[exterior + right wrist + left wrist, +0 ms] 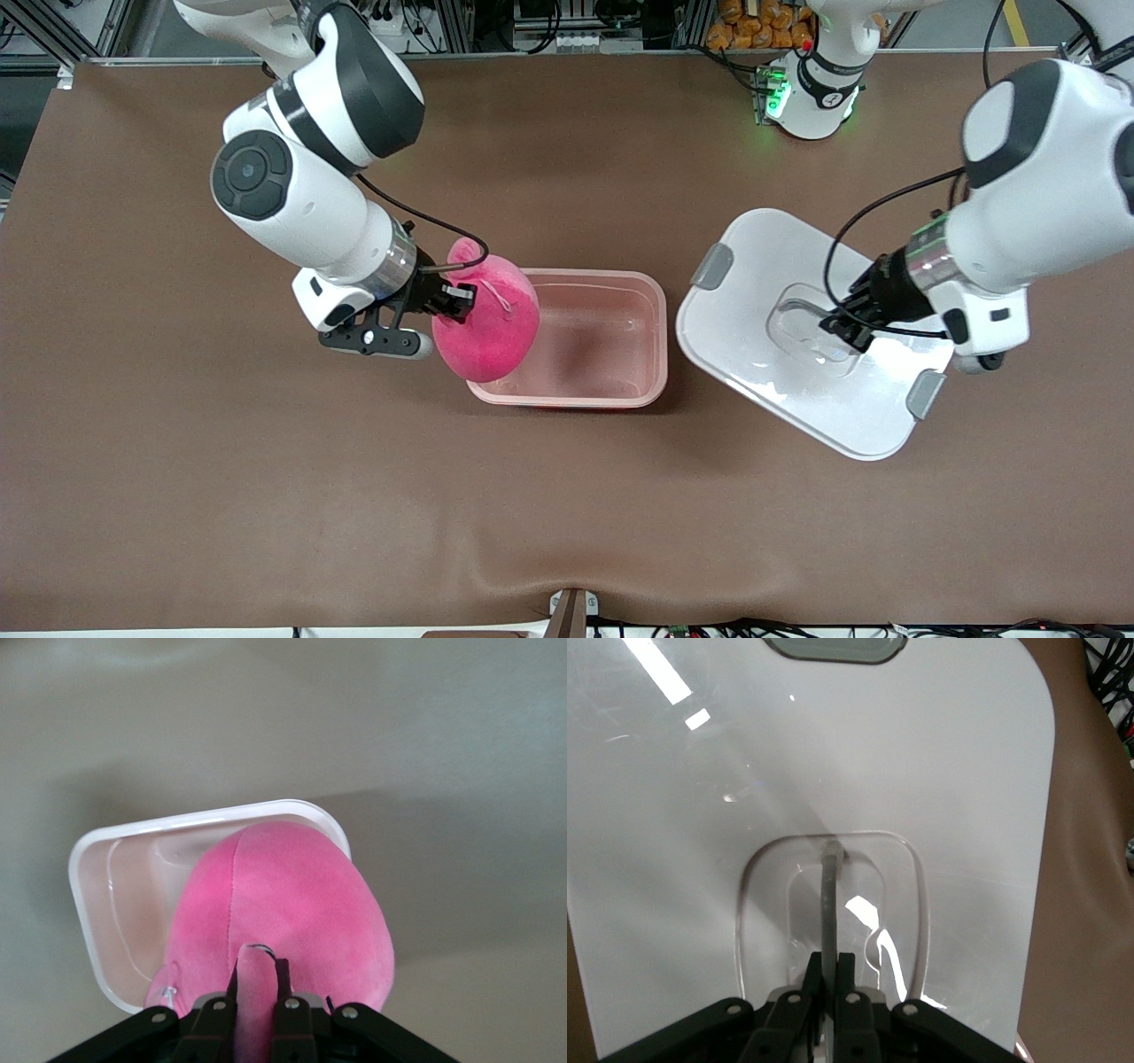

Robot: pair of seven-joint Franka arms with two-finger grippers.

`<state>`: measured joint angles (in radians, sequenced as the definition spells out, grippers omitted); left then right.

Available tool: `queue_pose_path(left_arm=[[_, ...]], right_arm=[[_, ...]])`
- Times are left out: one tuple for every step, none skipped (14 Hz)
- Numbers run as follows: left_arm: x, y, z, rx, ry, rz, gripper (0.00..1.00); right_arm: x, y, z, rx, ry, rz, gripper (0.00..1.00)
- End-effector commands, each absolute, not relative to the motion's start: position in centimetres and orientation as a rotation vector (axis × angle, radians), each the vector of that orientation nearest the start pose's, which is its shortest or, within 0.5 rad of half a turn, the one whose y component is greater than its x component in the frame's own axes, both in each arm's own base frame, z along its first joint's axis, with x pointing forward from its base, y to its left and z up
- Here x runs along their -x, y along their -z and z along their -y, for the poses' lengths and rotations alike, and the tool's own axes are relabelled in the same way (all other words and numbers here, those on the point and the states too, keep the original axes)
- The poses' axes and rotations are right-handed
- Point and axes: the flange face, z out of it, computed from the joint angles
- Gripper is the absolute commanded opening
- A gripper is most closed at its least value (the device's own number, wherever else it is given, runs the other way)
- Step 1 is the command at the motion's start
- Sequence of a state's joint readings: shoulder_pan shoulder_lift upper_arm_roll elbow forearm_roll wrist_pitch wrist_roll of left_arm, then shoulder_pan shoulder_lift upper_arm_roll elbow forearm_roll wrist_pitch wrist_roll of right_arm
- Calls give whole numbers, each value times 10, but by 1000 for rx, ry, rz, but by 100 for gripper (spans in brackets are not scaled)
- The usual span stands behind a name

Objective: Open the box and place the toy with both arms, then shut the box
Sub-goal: 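Carry the pink toy over the pink box with the right gripper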

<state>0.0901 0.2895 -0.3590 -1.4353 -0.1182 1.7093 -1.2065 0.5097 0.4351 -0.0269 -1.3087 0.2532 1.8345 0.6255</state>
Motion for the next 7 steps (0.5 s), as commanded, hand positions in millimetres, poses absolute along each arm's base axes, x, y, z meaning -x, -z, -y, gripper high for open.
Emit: queue_pose_path(left_arm=[[-618,-540,133,2980,-312,1385,0],[-620,-539,123,2978,-318,1385,0],[-619,-539,119,2975,-328,1379,0],[-618,-538,119,2980,-335,1361,0],[-618,-539,118,2980,-334,1360,0],[-618,-539,117,2979,-334,1362,0],[-618,-539,118,2981,-335,1361,0]], right_arm=[[-611,-496,-371,2840,-47,-360,0],[-610,-493,-376,2840,-50,-355,0],[-607,-490,-380,2845,-58,-350,0],[-601,-486,-390,2853,-67,-327,0],[-599,-486,-393,2856,-68,-316,0],[-599,-483,-392,2858,-76,-319,0],[-599,-478,-392,2865,-85,-321,0]])
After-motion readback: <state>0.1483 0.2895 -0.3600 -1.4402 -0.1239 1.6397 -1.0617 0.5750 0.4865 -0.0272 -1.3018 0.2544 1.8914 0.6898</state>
